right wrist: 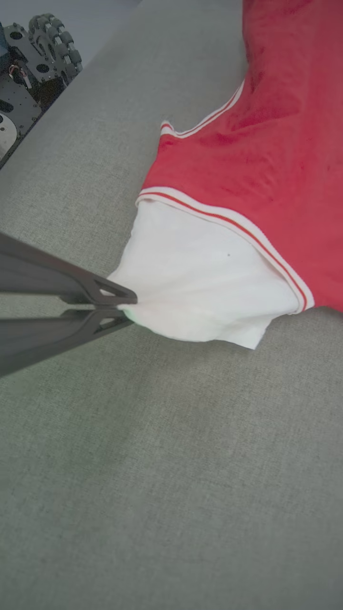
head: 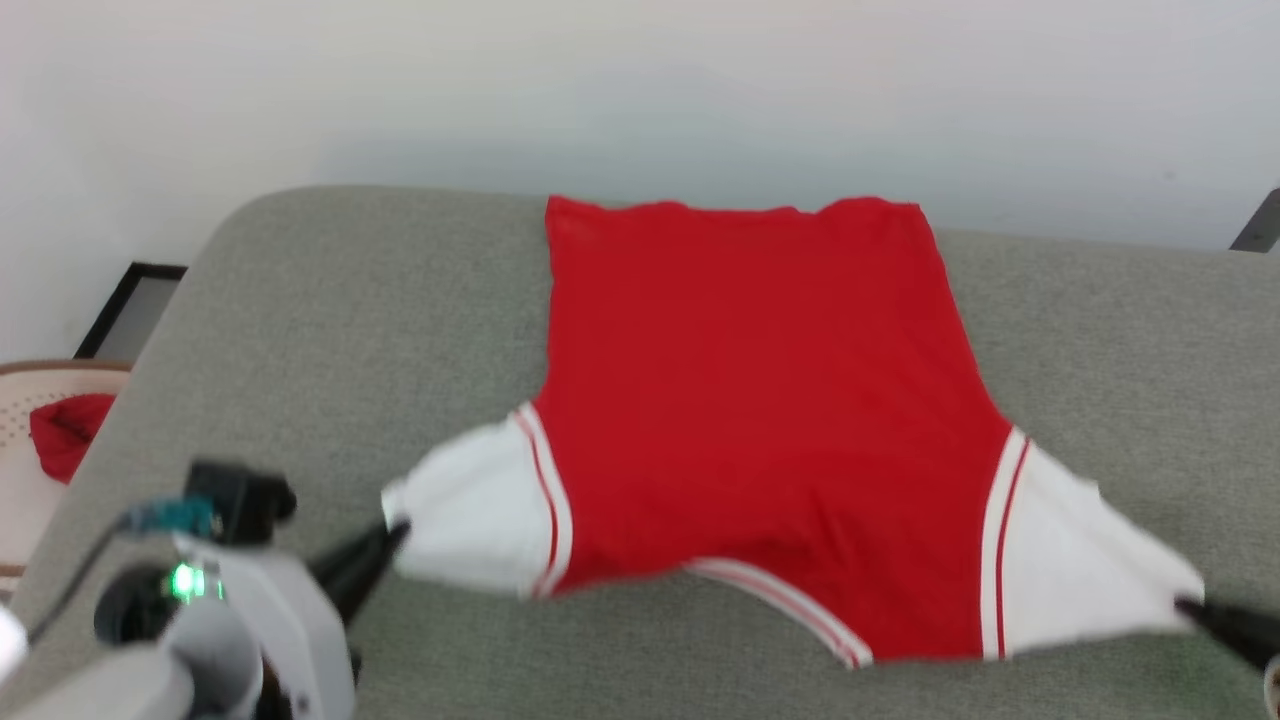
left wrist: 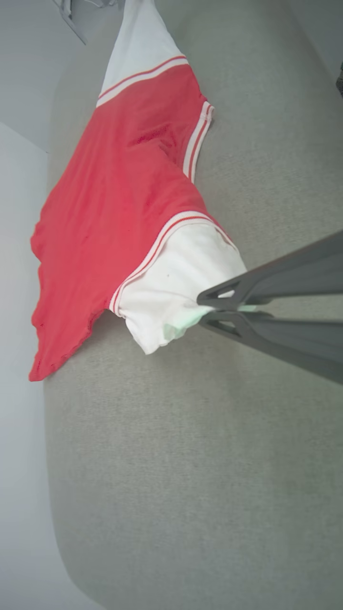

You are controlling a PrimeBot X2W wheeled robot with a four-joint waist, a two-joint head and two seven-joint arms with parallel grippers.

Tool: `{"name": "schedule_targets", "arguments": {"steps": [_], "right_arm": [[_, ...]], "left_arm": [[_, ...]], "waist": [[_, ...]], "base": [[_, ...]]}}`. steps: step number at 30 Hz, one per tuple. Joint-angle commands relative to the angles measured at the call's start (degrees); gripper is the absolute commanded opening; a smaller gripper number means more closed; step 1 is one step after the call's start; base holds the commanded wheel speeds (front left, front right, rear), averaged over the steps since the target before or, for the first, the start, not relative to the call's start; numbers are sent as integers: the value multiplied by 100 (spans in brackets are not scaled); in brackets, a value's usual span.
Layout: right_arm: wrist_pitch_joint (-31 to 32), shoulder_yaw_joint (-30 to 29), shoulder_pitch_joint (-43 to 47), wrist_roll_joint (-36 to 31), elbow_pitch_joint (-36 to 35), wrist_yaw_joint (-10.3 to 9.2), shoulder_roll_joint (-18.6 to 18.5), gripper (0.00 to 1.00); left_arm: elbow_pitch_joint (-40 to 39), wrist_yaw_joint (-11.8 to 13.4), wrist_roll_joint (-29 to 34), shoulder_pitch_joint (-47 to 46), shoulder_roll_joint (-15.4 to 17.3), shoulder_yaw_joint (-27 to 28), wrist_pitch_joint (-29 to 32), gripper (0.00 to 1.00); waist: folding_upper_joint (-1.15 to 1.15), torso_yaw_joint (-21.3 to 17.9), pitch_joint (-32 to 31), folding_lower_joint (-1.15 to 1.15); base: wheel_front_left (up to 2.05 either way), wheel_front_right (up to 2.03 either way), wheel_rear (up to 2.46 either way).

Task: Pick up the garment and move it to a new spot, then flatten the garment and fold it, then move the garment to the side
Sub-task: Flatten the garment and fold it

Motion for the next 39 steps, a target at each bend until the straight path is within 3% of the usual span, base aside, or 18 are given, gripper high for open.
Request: {"name": "schedule_targets", "arguments": {"steps": [1, 5, 9, 16, 28, 32, 33, 39], "right_arm": [[41, -65, 139, 75, -53, -5, -18, 0], [296, -302, 885, 247, -420, -5, -122, 0], [448, -582, 1469, 205, -631, -5, -86, 0], [802, -1026, 2022, 16, -921, -5, 188, 0], [1299, -1490, 1929, -830, -1117, -5, 768, 0], [1432, -1613, 1791, -1170, -1165, -5, 933, 95], [1490, -1642, 1757, -1244, -1189, -5, 959, 100], [1897, -1931, 1787, -1435, -1496, -5, 1139, 100]], "left_arm": [[-76, 37, -26, 133, 39, -25, -27, 0], [-444, 289, -139, 639, 326, -110, -127, 0], [-733, 504, -294, 955, 412, -178, -131, 0], [-959, 804, -446, 1295, 349, -238, -231, 0], [-819, 829, -337, 1278, 149, -261, -420, 0], [-785, 832, -301, 1247, 85, -267, -430, 0], [-779, 837, -296, 1247, 75, -270, -443, 0], [-774, 889, -341, 1316, 20, -254, -496, 0]], "waist": [[0, -40, -45, 0], [0, -13, -36, 0], [0, 25, 1, 0], [0, 74, 103, 0], [0, 149, 234, 0], [0, 137, 257, 0], [0, 130, 259, 0], [0, 92, 239, 0]], "base": [[0, 0, 0], [0, 0, 0], [0, 0, 0], [0, 0, 0], [0, 0, 0], [0, 0, 0], [0, 0, 0], [0, 0, 0]]}}
